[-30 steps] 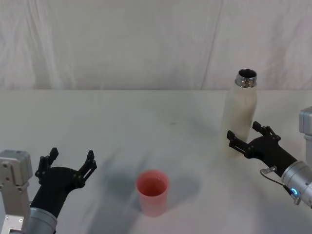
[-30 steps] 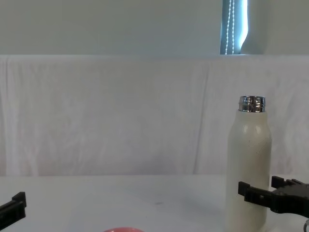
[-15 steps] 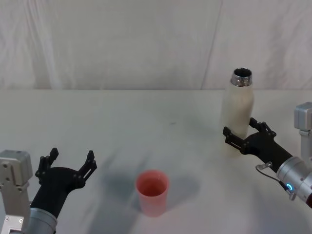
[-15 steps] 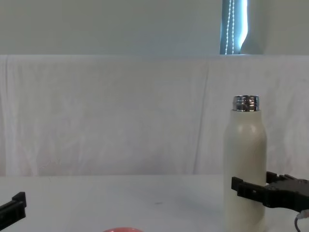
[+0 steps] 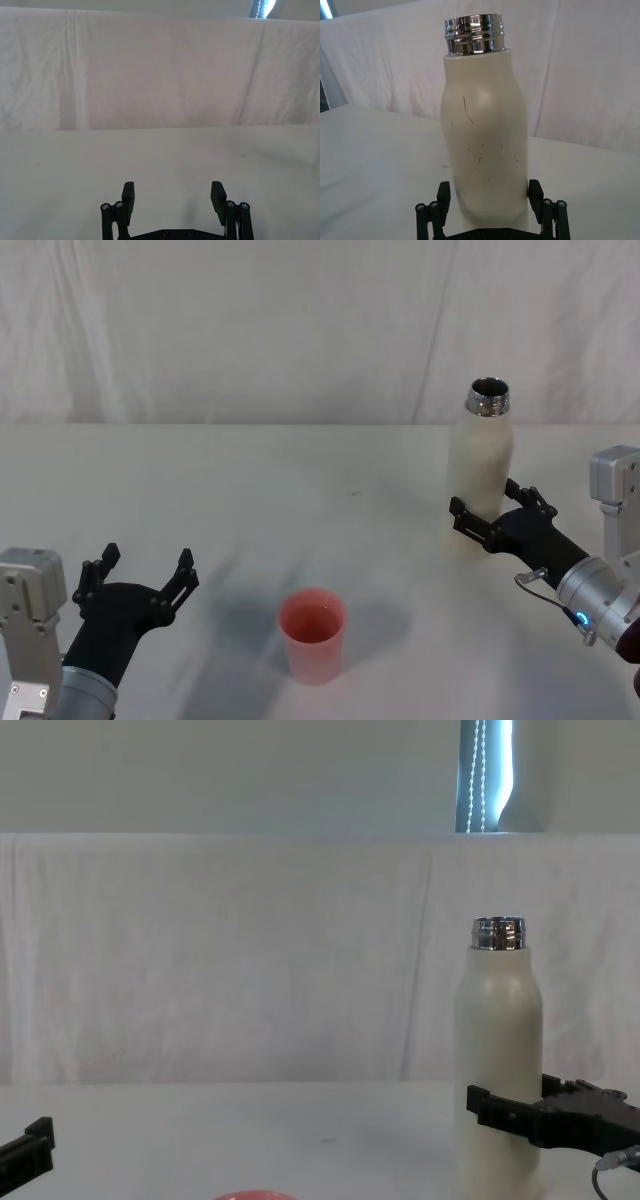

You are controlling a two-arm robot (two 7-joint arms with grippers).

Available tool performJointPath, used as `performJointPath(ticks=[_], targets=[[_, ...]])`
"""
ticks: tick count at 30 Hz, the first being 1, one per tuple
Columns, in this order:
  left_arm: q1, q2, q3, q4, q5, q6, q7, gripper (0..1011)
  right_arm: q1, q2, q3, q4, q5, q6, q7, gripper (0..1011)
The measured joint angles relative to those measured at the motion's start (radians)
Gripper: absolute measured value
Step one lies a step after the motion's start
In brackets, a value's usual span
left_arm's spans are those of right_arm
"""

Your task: Grasp the thermos with one hand and pour water into the cup lid.

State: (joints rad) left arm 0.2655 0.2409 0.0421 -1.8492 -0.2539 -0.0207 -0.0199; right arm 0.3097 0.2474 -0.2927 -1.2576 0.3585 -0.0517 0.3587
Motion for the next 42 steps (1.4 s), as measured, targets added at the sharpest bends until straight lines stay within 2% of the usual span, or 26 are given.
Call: performJointPath(ticks=[26,36,42], targets=[[0.000,0.000,0.000,0.000,0.000,0.000,0.000,1001,0.049,-0.043,0.005,0.090,-0.040,-0.016,-0.024,1002],[0.000,0.000,0.000,0.000,0.000,0.000,0.000,1001,0.064,-0.065,0.013,0.116,-0.041,-0.023,-0.027,1002],[0.000,0.000,0.000,0.000,0.000,0.000,0.000,1001,0.064,-0.066,0.014,0.117,-0.041,-0.024,-0.028,1002]])
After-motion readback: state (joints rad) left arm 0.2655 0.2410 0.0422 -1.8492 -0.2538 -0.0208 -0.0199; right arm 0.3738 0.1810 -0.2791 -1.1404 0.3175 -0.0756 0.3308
